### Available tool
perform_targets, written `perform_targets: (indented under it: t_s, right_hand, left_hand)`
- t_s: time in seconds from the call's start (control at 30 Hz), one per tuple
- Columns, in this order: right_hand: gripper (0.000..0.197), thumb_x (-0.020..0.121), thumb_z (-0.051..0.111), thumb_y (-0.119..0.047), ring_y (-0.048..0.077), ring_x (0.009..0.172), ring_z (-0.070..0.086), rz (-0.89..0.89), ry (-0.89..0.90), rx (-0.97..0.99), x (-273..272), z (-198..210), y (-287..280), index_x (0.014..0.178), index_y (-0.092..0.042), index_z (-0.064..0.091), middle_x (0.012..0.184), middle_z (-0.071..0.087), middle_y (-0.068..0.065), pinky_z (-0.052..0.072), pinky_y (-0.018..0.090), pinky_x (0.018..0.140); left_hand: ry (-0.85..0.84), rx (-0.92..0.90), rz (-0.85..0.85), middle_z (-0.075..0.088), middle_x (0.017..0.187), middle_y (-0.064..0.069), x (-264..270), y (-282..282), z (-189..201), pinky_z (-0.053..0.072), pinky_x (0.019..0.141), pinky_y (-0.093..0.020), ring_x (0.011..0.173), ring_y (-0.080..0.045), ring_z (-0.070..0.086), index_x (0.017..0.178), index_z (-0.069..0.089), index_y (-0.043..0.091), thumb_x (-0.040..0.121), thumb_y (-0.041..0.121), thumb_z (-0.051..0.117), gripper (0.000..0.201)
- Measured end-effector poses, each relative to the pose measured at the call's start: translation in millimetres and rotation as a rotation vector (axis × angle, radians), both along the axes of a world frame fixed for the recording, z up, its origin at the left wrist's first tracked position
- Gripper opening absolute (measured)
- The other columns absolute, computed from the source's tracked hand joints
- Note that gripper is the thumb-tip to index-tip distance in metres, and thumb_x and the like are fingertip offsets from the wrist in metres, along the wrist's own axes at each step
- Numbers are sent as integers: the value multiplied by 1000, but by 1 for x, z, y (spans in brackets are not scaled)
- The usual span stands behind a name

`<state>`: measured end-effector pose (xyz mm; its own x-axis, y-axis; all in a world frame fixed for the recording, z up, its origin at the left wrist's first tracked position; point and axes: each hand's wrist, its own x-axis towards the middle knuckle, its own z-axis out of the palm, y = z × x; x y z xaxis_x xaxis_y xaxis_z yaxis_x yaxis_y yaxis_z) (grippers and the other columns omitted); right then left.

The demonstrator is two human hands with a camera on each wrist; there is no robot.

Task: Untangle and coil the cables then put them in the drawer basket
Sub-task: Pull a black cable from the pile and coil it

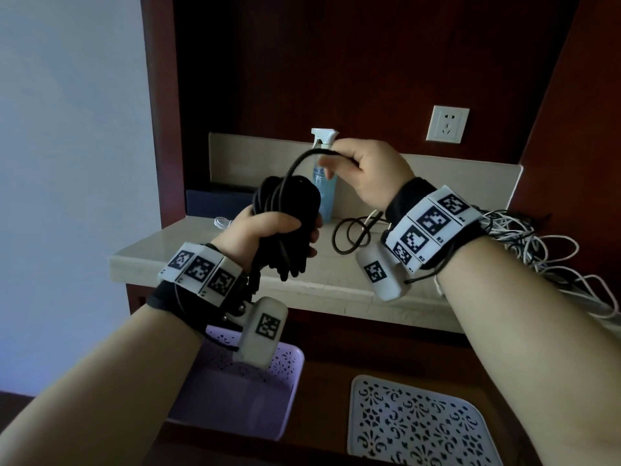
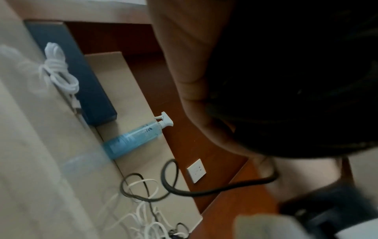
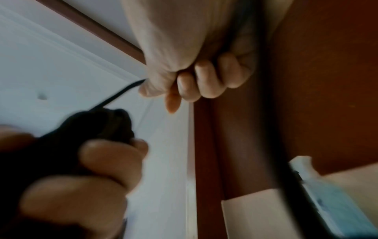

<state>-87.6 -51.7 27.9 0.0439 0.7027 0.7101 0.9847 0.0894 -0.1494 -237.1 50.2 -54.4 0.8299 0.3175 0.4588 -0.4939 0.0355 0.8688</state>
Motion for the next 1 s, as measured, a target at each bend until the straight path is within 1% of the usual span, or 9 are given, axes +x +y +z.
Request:
perform_targets:
  t_s: [0.1,0.2,0.27,0.37,0.5,0.63,0.73,0.87,1.0]
  right_hand:
    - [23,96,48,-24,-1,49,42,-5,289,-17,20,-16,-2,76,-21,58,53,46,-11,33,17,56]
    - [18,97,44,-18,1,49,46,15,484,32,29,-35,-5,82,-21,54,60,45,-4,41,18,58]
    - [6,97,45,-23,-2,55,49,7,457,51,25,-44,-7,97,-19,50,68,48,-8,42,18,59]
    - [14,98,39,-25,-8,54,46,78,453,198,13,-51,-12,112,-24,37,78,47,-8,39,10,54]
    - [24,100,38,-17,-12,68,50,46,405,359,-2,-52,-19,119,-21,52,85,56,-11,37,5,66]
    - [25,95,48,-29,15,77,56,-254,330,143,-8,-57,-23,111,-28,67,92,67,-1,38,23,68]
    - [23,94,47,-36,19,88,58,-357,289,-78,-17,-66,-23,100,-34,69,88,65,-6,38,25,70]
    - [22,93,47,-38,15,83,56,-372,339,-258,-21,-76,-26,78,-43,62,80,61,-12,35,24,70]
    - [21,92,49,-34,13,101,57,-327,401,-269,-21,-81,-37,91,-37,70,109,66,-11,36,23,78]
  left_hand:
    - [-103,-112,-75,64,93,-11,-4,3,1,54,71,-37,80,-22,62,100,65,1,51,21,76,55]
    - [-189,-205,-79,65,92,-9,-6,9,1,53,72,-35,80,-21,61,93,71,5,46,32,81,55]
    - [-235,-292,-88,64,93,-9,-6,12,2,52,72,-34,81,-21,60,96,69,1,45,29,81,60]
    - [-292,-350,-159,63,98,-7,-8,11,3,50,75,-29,81,-16,60,99,72,3,50,29,77,56]
    - [-319,-313,-182,48,111,-10,-12,5,4,45,80,-27,83,-13,56,103,72,8,59,32,67,50]
    - [-340,-311,-203,44,112,-11,-15,-1,3,41,79,-27,82,-13,56,111,68,6,64,33,65,54]
    - [-345,-371,-219,46,111,-12,-16,-4,0,44,78,-26,83,-14,56,118,63,-1,63,29,67,62]
    - [-304,-393,-16,63,105,-13,-20,-12,-8,48,75,-33,80,-19,58,106,65,-3,66,21,62,47]
    - [-188,-397,304,67,80,-11,-32,-16,-19,48,72,-39,69,-25,63,94,63,-1,70,20,48,36]
